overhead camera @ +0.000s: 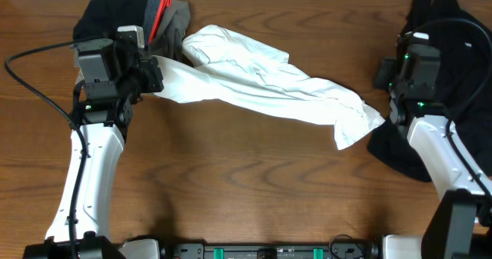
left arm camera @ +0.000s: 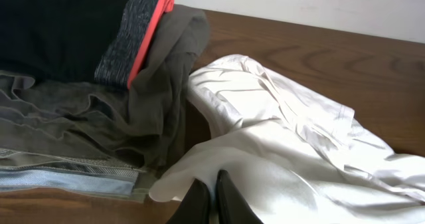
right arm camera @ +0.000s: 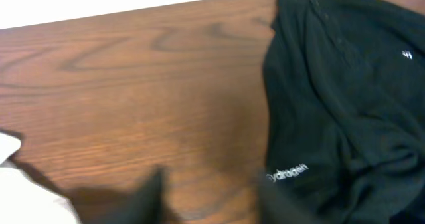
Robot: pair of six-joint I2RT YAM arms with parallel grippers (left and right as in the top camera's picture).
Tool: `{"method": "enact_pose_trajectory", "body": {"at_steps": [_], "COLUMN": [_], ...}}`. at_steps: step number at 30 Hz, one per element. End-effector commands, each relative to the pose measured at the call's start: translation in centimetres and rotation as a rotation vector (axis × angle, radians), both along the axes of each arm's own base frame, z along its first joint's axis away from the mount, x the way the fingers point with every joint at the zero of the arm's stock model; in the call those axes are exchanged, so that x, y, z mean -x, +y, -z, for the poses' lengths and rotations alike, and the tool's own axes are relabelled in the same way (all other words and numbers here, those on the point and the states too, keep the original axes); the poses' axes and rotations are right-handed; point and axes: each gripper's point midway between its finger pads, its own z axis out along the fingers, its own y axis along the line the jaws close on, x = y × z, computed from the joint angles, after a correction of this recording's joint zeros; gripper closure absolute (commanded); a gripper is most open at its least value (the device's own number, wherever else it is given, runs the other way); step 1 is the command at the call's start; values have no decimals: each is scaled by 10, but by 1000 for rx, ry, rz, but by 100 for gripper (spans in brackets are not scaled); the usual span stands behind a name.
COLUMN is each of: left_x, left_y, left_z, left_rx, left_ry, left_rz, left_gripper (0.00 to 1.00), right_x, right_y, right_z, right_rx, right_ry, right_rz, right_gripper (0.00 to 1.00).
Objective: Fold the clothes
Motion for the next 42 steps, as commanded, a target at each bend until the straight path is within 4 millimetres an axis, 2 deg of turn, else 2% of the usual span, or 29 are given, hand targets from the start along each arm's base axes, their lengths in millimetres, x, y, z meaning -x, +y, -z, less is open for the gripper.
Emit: {"method": "enact_pose_trajectory", "body": {"at_steps": [1, 3, 7, 8, 12, 14, 16, 19, 22, 25, 28, 33, 38, 42], "left_x": [0, 0, 0, 1, 2, 3, 3, 3, 3, 3, 3, 3, 3, 4], "left_y": [5, 5, 4, 5, 4, 4, 4, 4, 4, 4, 4, 4, 4, 4], "left_z": [-4, -4, -3, -2, 0, 0, 1, 1, 1, 1, 1, 1, 1, 1], "left_rx": [-19, -19, -19, -19, -18, -18, -17, -17, -17, -17, -17, -17, -17, -17], "left_ry": [-12, -12, -8, -5, 5, 10, 12, 12, 12, 12, 12, 12, 13, 13], "left_rz": [-8, -8, -8, -8, -8, -8, -8, -8, -8, -8, -8, -8, -8, -8], "left_gripper": [94, 94, 94, 94, 94, 94, 94, 94, 94, 94, 94, 94, 94, 94], "right_x": [-2, 3, 26, 38, 79, 101, 127, 154, 171, 177, 175, 166, 165, 163], "right_y": [6, 26, 71, 86, 113, 116, 112, 99, 86, 85, 87, 89, 90, 91], "right_z": [2, -4, -16, -14, 9, 25, 42, 60, 75, 88, 99, 114, 128, 130], "right_rx": [-32, -87, -184, -197, -158, -126, -82, -33, -8, -12, -24, -37, -38, -31], "right_ry": [39, 90, 232, 292, 481, 579, 687, 790, 845, 854, 828, 759, 726, 712], "right_rz": [-59, -133, -271, -311, -369, -353, -297, -206, -130, -121, -121, -131, -146, -160], "right_gripper": [11, 2, 1, 1, 1, 2, 7, 15, 20, 26, 42, 59, 66, 75]}}
